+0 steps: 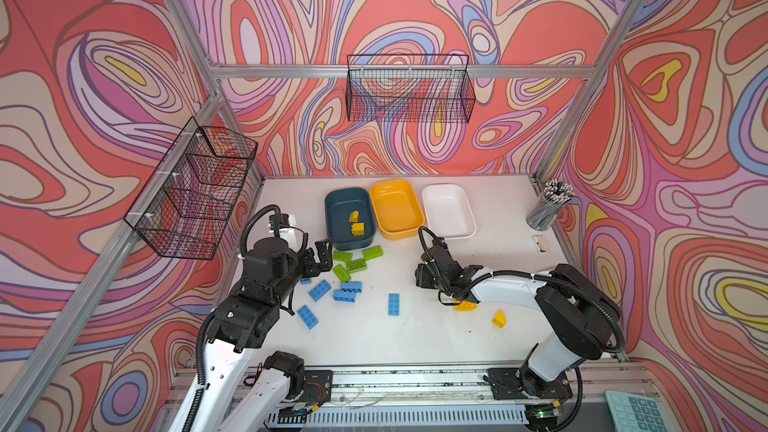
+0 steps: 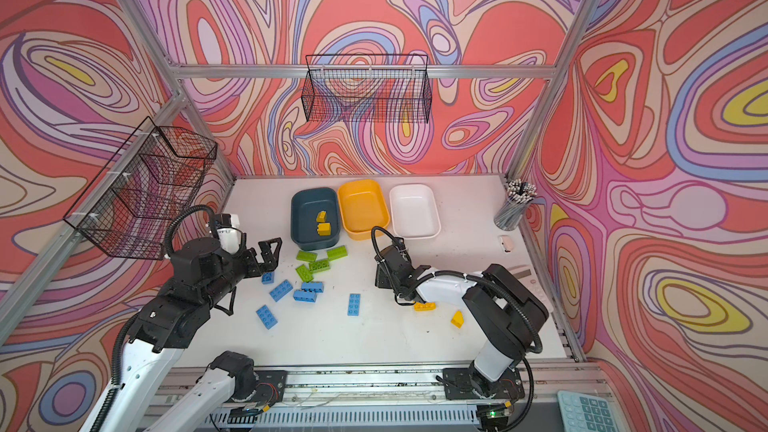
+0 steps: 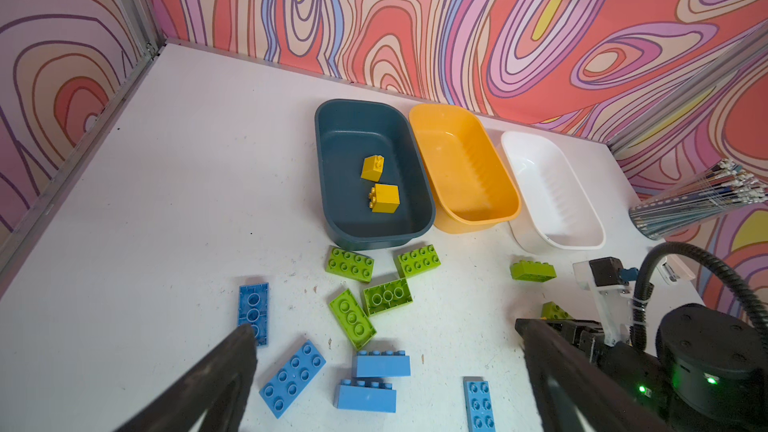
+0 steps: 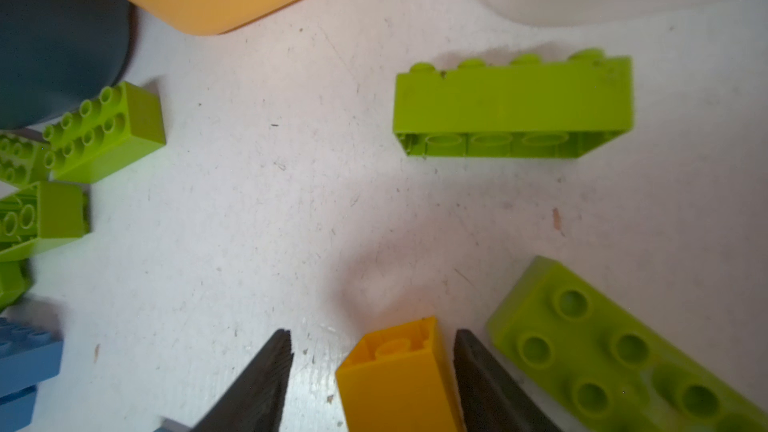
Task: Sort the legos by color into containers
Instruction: 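Close the right gripper on the yellow brick, then carry the yellow brick to the dark teal bin and release it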
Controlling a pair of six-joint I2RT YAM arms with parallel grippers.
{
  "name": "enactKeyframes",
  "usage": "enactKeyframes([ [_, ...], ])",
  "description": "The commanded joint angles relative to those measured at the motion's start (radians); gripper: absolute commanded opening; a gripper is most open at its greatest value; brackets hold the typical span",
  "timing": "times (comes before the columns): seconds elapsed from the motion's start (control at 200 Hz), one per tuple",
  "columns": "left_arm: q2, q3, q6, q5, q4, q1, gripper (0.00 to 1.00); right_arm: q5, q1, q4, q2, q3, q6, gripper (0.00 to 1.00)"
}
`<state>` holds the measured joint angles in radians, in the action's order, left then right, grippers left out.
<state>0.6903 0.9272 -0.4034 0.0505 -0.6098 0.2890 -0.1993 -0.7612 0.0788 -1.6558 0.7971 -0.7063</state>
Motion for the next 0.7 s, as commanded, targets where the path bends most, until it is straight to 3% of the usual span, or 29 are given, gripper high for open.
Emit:
enactKeyframes([
  [0.0,-0.009,-0.005,0.012,0.02,-0.022,0.007,1.0,-0.08,-0.034,0.087,-0.028,0.042,0.043,0.61],
  [0.12,-0.009,-0.007,0.012,0.018,-0.022,0.007,1.0,-0.093,-0.05,0.104,-0.048,0.049,0.054,0.51],
  [0.335,-0.009,-0.007,0.011,0.02,-0.023,0.009,1.0,-0.096,-0.067,0.104,-0.057,0.059,0.063,0.2],
  [0.696,-0.027,-0.002,0.013,0.039,-0.028,0.006,1.0,-0.043,-0.069,0.123,0.011,0.185,0.158,0.16],
])
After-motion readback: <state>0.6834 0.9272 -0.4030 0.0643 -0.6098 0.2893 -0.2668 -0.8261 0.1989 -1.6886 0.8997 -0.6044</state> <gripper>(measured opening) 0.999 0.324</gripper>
